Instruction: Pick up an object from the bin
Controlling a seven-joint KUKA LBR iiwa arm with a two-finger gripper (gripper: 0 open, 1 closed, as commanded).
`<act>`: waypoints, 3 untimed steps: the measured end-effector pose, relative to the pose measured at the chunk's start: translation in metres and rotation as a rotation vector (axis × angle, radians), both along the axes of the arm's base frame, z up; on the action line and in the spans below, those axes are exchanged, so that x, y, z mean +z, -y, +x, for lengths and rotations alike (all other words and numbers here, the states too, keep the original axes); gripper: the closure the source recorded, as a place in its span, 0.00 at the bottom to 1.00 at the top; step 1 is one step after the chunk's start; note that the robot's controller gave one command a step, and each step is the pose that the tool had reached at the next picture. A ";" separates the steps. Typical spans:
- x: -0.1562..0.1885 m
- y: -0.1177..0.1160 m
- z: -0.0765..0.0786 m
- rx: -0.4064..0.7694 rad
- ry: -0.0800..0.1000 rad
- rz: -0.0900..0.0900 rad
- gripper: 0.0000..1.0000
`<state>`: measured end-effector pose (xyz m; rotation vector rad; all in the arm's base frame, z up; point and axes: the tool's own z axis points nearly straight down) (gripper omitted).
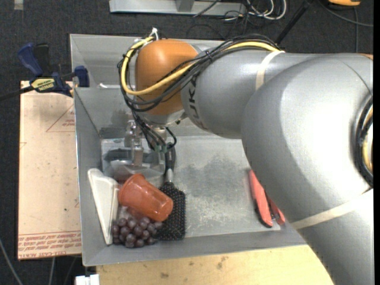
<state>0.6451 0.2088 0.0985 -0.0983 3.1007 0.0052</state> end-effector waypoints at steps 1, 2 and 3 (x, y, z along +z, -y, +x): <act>-0.003 0.000 -0.003 0.001 -0.011 -0.002 0.00; -0.001 0.001 -0.001 0.000 -0.004 -0.001 1.00; -0.003 0.000 -0.003 0.001 -0.012 -0.002 0.00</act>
Offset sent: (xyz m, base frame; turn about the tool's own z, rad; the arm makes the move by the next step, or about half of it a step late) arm 0.0000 0.0000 0.0000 0.0000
